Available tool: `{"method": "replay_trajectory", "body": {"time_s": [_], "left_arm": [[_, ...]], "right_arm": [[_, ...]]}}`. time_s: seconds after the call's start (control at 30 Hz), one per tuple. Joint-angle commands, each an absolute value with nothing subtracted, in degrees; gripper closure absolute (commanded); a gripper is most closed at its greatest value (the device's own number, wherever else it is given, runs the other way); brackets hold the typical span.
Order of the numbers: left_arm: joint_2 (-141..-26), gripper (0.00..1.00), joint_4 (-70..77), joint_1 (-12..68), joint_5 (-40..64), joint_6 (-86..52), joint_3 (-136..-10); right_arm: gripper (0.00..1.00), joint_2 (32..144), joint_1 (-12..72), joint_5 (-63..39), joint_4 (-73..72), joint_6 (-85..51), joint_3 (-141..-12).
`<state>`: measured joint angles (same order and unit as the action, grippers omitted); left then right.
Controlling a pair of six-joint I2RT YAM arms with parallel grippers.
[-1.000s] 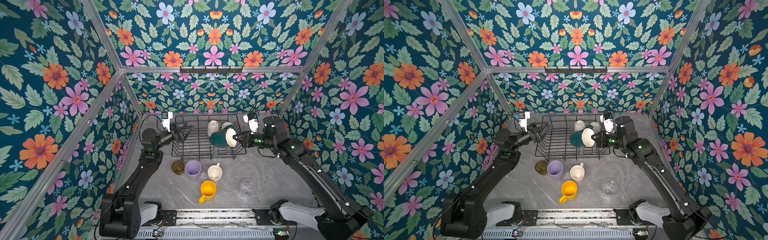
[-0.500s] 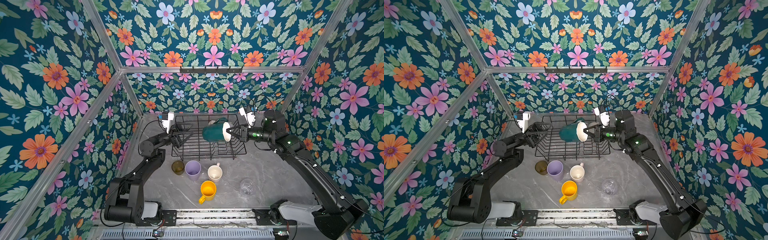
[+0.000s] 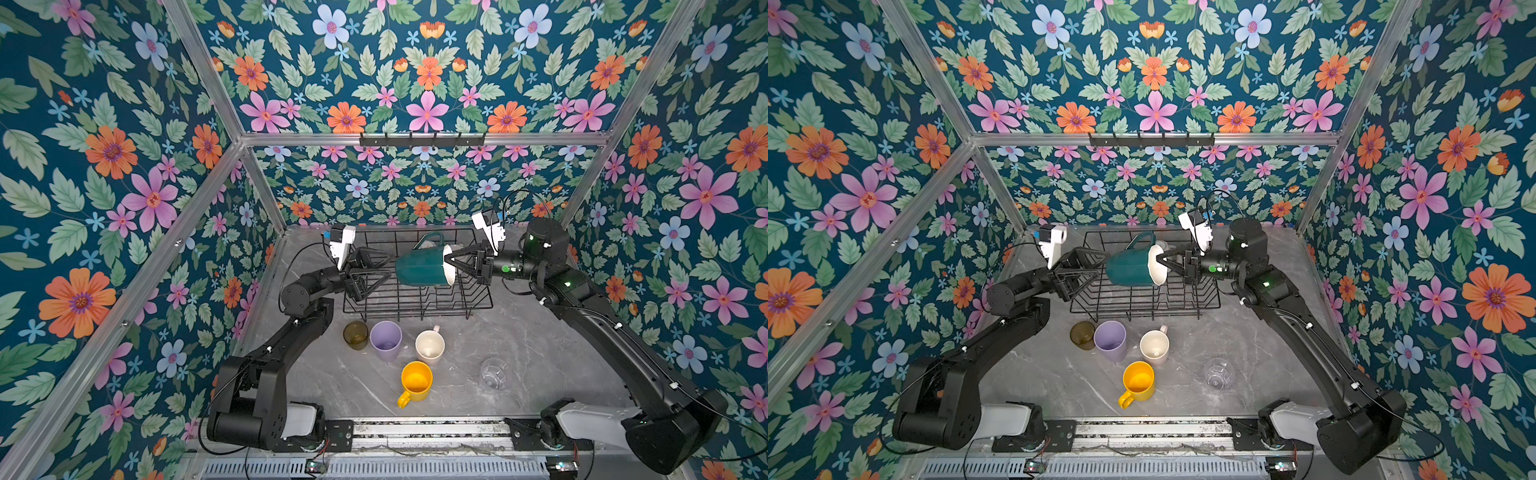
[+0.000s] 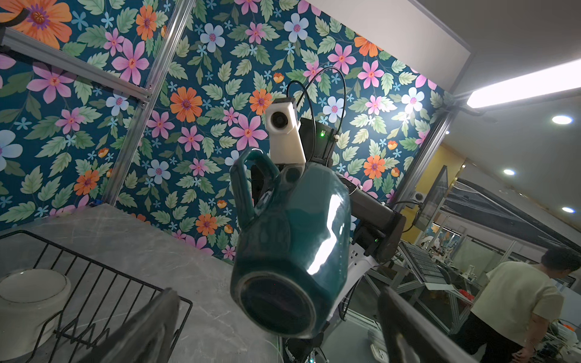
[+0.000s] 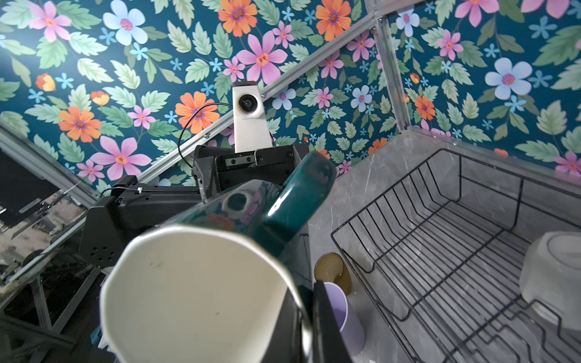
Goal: Load cups into a dish rack
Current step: Place the cup upside down at the dish rack.
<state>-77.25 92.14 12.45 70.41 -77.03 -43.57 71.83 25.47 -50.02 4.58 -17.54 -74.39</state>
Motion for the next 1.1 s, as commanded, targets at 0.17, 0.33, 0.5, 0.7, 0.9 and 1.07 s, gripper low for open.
{"method": "replay_trajectory", "body": {"time_s": [0.17,0.33,0.5,0.7,0.9,1.07], "left_arm": [[-75.49,0.0,95.44,12.81,71.95,-77.62,-43.75],[-74.66,0.0,95.45,13.13,72.68,-77.6,-43.84],[-74.52,0.0,95.45,13.36,72.93,-77.56,-43.85],[-74.1,0.0,95.45,13.96,73.32,-77.47,-43.85],[-74.0,0.0,95.45,14.41,73.41,-77.31,-43.88],[-74.13,0.0,95.45,14.67,73.65,-77.52,-44.19]], "right_arm": [[1.0,73.78,26.66,-56.04,-7.17,-12.6,-75.52],[1.0,74.6,27.58,-55.59,-7.11,-9.58,-75.83],[1.0,75.97,28.83,-55.0,-6.59,-7.73,-77.06],[1.0,78.21,29.53,-54.84,-7.7,-7.23,-78.73],[1.0,80.4,30.27,-55.01,-8.96,-7.29,-80.39],[1.0,81.79,31.21,-54.99,-9.96,-7.24,-81.1]]}}
